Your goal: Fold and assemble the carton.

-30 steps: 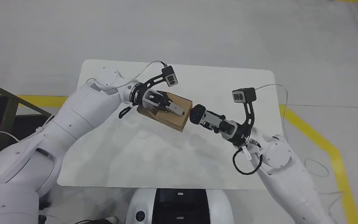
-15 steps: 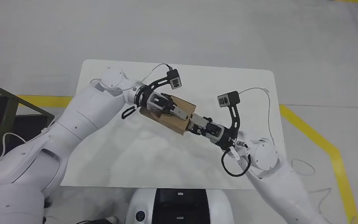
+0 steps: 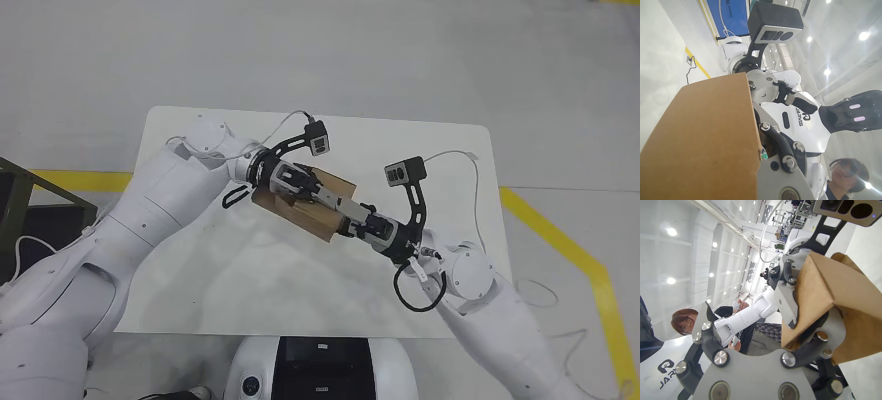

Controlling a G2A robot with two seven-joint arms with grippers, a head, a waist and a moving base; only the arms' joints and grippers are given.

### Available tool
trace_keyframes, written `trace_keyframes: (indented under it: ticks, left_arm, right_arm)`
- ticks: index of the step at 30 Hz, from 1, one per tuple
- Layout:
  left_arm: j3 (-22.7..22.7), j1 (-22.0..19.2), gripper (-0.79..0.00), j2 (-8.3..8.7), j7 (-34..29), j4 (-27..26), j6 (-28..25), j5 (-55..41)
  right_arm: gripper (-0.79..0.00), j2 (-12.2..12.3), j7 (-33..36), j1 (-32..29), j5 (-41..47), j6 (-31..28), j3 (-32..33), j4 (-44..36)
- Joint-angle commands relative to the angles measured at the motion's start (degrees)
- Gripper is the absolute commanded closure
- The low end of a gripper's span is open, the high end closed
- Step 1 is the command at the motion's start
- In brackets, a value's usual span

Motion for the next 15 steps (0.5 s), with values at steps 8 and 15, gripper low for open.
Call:
trace_keyframes:
  ticks: [8, 15]
  left_arm:
    - [-3.00, 1.47, 0.000, 0.36, -0.96, 1.83, 1.50, 2.69]
    - [-6.09, 4.10, 0.000, 1.29, -0.96, 0.13, 1.00, -0.12]
  right_arm:
    - [-0.785, 0.56, 0.94, -2.65, -0.05, 0.64, 4.13, -1.81]
    - [-0.785, 0.72, 1.14, -3.52, -0.41, -0.15, 6.47, -1.60]
